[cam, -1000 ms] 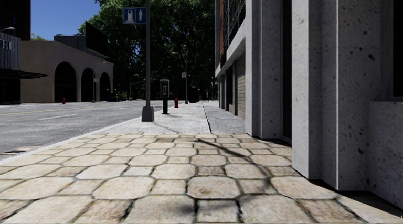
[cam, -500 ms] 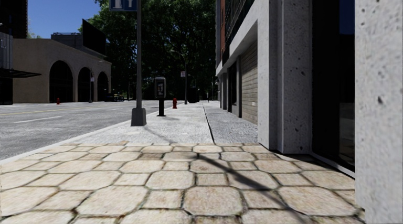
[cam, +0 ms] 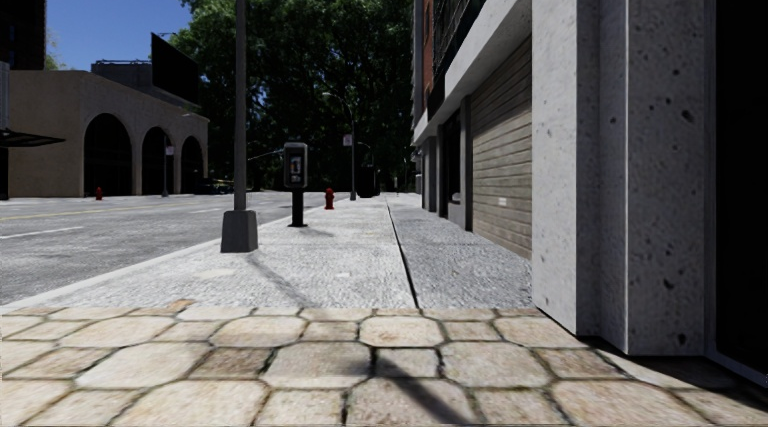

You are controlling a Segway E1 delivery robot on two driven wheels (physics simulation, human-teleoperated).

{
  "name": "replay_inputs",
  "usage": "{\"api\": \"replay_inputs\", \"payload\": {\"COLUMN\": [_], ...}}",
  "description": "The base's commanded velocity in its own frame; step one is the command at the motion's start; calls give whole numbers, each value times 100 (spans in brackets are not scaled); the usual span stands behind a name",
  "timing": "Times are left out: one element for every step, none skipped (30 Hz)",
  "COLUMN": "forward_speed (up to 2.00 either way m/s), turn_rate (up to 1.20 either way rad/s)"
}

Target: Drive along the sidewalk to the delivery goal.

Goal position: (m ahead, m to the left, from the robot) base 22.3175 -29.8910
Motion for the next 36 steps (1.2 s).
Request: {"api": "replay_inputs", "payload": {"forward_speed": [200, 200, 200, 200, 200, 200, 200, 200, 200, 200, 200, 200, 200, 200, 200, 200, 200, 200, 200, 200, 200, 200, 200, 200, 200, 200, 200, 200, 200, 200, 200, 200, 200, 200, 200, 200], "turn_rate": [0, 0, 0, 0, 0, 0, 0, 0, 0, 0, 0, 0, 0, 0, 0, 0, 0, 0, 0, 0, 0, 0, 0, 0, 0, 0, 0, 0, 0, 0, 0, 0, 0, 0, 0, 0]}}
